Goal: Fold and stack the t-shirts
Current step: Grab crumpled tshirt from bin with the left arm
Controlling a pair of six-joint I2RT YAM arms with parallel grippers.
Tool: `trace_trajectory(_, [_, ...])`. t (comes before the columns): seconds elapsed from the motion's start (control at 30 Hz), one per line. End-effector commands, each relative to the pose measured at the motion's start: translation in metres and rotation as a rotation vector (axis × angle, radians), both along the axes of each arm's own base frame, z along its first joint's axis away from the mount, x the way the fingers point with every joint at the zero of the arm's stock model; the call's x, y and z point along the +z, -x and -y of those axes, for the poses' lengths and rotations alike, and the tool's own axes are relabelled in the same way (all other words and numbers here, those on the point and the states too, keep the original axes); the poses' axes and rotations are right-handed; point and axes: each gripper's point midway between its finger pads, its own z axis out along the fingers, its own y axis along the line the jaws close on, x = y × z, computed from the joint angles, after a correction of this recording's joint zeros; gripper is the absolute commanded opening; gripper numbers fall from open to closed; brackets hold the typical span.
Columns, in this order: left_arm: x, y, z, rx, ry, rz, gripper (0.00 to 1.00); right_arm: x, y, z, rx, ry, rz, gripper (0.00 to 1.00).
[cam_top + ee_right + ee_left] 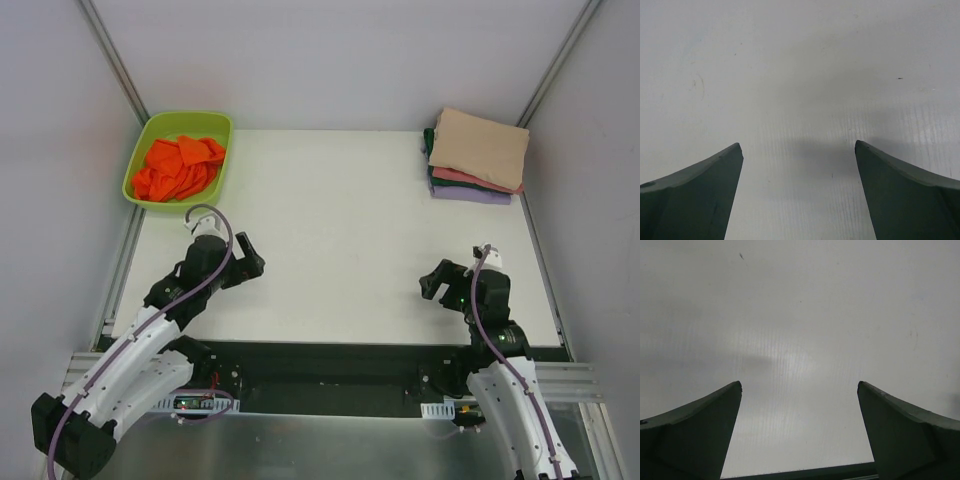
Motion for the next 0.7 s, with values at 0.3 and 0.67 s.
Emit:
trace_trajectory(0.3, [0.042, -0.064, -0.025, 0.206, -0.109, 0.029, 0.99, 0.024, -0.011, -0.003, 0.005, -0.013, 0.057, 0.96])
trace_trajectory(0.67, [0.080, -0.258, -0.137, 0.383, -0.029, -0.055, 0.99, 0.015, -0.017, -0.014, 0.051, -0.039, 0.004, 0.96])
